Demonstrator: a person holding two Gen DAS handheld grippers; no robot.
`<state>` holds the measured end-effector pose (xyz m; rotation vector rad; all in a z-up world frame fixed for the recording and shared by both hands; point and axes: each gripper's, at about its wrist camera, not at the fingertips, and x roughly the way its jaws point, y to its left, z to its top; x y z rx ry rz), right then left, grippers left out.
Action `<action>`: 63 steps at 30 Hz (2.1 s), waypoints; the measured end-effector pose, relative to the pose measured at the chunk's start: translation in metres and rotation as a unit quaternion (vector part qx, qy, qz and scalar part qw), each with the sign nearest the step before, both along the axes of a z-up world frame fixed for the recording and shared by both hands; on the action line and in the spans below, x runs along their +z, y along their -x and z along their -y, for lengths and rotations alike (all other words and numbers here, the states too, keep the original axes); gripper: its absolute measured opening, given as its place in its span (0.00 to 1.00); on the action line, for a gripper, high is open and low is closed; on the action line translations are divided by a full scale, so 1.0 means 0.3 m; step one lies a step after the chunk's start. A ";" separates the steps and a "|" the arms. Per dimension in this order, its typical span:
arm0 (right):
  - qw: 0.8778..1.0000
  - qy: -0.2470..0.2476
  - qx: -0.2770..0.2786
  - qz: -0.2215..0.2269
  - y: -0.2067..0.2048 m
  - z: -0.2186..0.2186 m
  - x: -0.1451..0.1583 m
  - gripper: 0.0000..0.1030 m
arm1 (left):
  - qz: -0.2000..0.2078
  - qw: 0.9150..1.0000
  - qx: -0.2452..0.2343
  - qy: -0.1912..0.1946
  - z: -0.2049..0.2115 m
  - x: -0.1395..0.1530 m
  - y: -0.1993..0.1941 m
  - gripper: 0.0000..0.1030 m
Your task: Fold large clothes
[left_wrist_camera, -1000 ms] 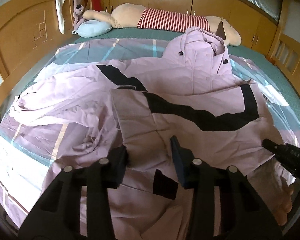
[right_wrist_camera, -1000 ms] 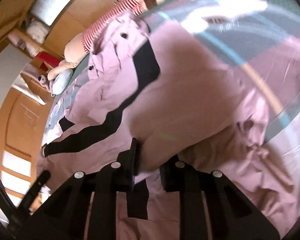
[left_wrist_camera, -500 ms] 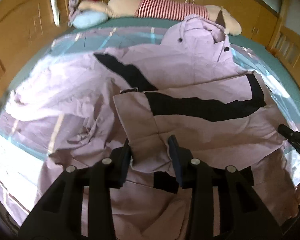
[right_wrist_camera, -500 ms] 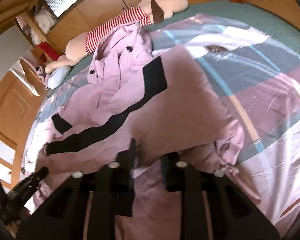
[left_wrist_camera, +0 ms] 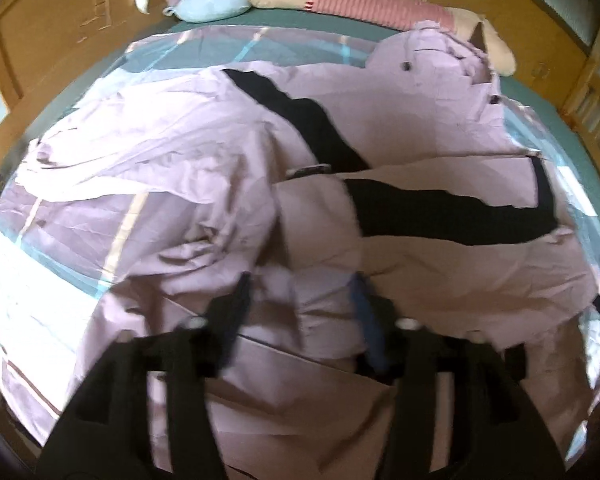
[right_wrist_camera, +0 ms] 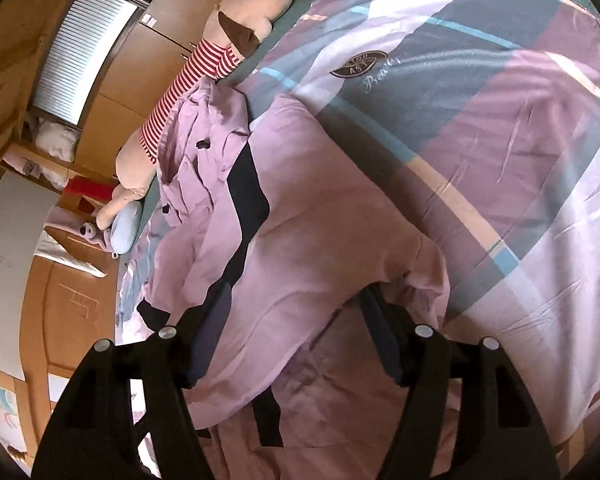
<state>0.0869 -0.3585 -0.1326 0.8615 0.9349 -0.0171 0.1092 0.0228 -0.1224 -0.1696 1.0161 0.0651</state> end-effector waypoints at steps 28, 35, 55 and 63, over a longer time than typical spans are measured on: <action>0.978 0.191 0.088 0.000 -0.058 -0.219 -0.114 0.35 | 0.013 0.995 -0.056 0.080 0.052 -0.093 -0.163 0.01; 0.981 0.175 0.081 -0.005 -0.067 -0.208 -0.122 0.37 | 0.125 0.990 -0.044 0.039 0.033 0.081 -0.107 0.02; 0.975 0.192 0.114 0.007 -0.071 -0.271 -0.107 0.82 | -0.041 0.995 -0.046 0.080 0.055 -0.134 -0.144 0.34; 0.990 0.131 0.054 0.024 -0.062 -0.173 -0.099 0.23 | 0.032 0.997 -0.065 0.019 0.083 -0.054 -0.105 0.18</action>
